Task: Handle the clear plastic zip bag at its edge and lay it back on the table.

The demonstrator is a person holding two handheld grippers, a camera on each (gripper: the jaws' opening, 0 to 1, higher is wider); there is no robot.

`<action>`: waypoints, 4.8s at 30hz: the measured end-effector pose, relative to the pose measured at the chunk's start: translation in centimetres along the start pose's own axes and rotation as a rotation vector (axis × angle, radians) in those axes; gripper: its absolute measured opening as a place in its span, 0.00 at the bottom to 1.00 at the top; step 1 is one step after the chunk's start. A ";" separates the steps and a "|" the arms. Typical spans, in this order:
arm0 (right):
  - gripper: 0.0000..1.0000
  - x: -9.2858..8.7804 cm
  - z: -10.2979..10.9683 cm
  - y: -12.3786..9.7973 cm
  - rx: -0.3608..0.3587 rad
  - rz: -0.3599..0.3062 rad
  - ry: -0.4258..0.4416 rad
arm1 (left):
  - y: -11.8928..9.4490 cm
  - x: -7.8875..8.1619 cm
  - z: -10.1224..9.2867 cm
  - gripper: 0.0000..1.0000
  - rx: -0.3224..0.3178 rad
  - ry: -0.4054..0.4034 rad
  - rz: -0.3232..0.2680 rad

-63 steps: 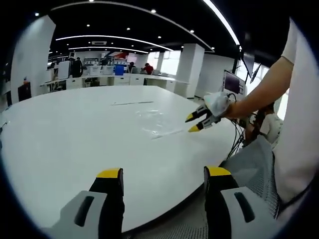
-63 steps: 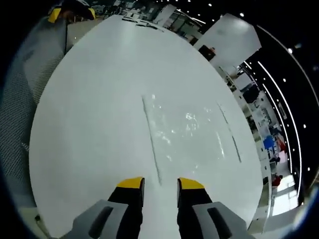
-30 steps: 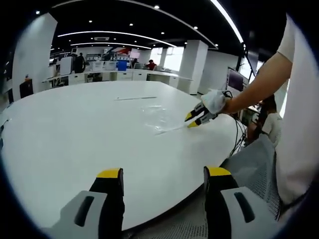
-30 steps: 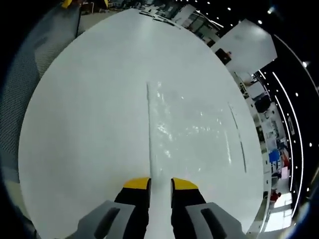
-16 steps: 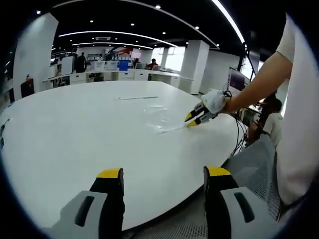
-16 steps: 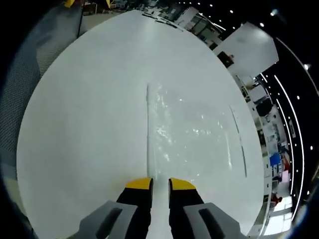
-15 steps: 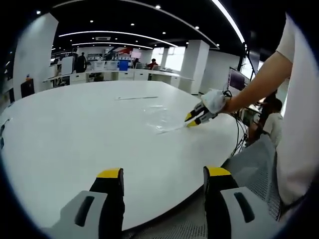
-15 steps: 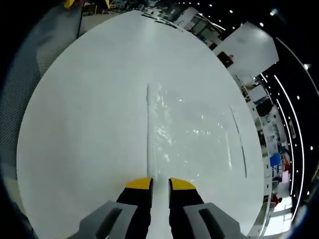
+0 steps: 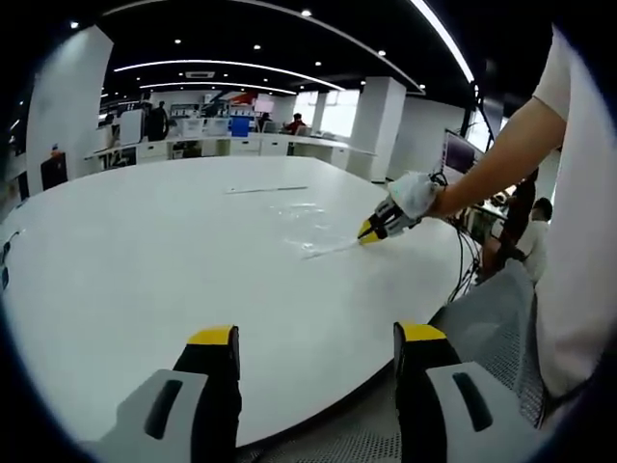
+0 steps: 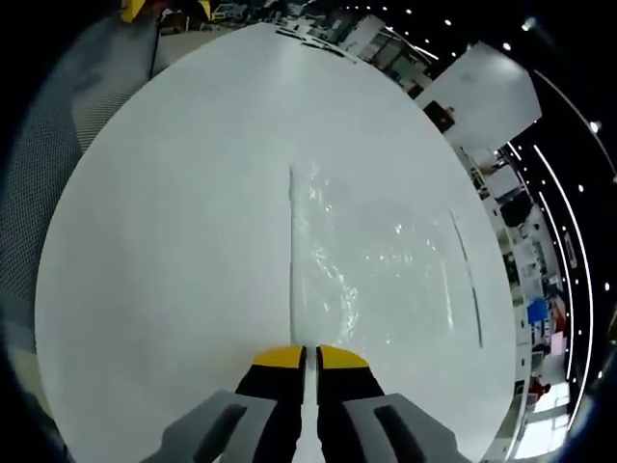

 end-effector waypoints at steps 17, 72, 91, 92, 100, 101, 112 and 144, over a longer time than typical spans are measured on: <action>0.00 0.3 -0.6 -1.3 -0.032 -0.006 -0.016 | 0.0 -0.1 0.2 0.63 -0.002 0.006 -0.003; 0.00 8.4 -1.7 -12.4 -0.047 -0.145 -0.109 | 0.0 -0.6 -0.8 0.63 -0.076 0.062 0.044; 0.00 11.4 -2.2 -16.0 -0.066 -0.162 -0.140 | -0.4 0.8 -1.1 0.59 -0.116 0.076 0.062; 0.00 11.5 -2.2 -16.2 -0.066 -0.165 -0.138 | -0.3 1.0 -1.2 0.59 -0.120 0.082 0.060; 0.00 12.3 -2.3 -17.1 -0.066 -0.177 -0.142 | -0.1 3.5 -1.2 0.55 -0.136 0.145 0.029; 0.00 12.4 -2.4 -17.2 -0.065 -0.180 -0.141 | -0.2 4.0 -1.3 0.55 -0.139 0.152 0.022; 0.00 13.6 -2.7 -18.5 -0.062 -0.196 -0.152 | -0.3 8.3 -1.4 0.53 -0.156 0.232 -0.020; 0.00 15.7 -1.7 -21.7 -0.017 -0.181 -0.193 | 0.5 16.9 -3.4 0.34 -0.227 0.563 0.093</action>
Point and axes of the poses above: the point that each gripper's makers call its tool centre point, and the gripper's own axes: y roughly forward along the fingers, z roughly to its left, x roughly out of its top, the point moved 9 cm from there along -y, roughly backward along the fingers, and after that the axes turned 3 degrees about -z, right-handed, at the moved point
